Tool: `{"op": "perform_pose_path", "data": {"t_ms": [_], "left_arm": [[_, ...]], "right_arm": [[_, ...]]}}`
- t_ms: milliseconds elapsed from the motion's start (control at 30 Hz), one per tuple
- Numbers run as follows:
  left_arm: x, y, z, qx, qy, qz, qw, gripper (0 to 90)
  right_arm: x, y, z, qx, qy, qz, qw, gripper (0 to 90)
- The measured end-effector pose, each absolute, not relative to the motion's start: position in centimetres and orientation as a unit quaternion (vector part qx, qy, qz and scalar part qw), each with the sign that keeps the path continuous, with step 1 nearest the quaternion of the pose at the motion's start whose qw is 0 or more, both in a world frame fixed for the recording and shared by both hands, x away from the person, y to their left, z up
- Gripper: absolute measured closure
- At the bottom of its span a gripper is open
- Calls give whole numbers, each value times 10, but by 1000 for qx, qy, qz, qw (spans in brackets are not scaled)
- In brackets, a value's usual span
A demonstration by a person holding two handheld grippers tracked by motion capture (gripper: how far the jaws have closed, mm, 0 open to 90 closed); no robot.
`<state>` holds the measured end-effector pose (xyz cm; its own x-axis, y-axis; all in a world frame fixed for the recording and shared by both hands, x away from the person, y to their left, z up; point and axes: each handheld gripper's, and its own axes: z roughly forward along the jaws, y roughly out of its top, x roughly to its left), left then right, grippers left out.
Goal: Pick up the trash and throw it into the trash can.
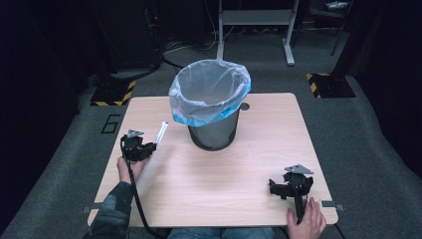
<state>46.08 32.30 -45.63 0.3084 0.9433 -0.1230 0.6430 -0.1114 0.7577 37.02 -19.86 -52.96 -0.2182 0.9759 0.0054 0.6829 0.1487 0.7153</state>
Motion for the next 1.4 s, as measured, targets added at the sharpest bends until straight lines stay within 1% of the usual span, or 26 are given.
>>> {"op": "perform_pose_path", "data": {"t_ms": [500, 1067, 1400], "left_arm": [[471, 335, -436, 700, 556, 211, 395, 783], [488, 338, -401, 678, 547, 233, 432, 784], [501, 337, -378, 673, 537, 245, 446, 784]], "right_arm": [[370, -199, -530, 576, 720, 303, 241, 0], [370, -199, -530, 577, 719, 305, 241, 0], [370, -199, -530, 577, 719, 305, 241, 0]]}}
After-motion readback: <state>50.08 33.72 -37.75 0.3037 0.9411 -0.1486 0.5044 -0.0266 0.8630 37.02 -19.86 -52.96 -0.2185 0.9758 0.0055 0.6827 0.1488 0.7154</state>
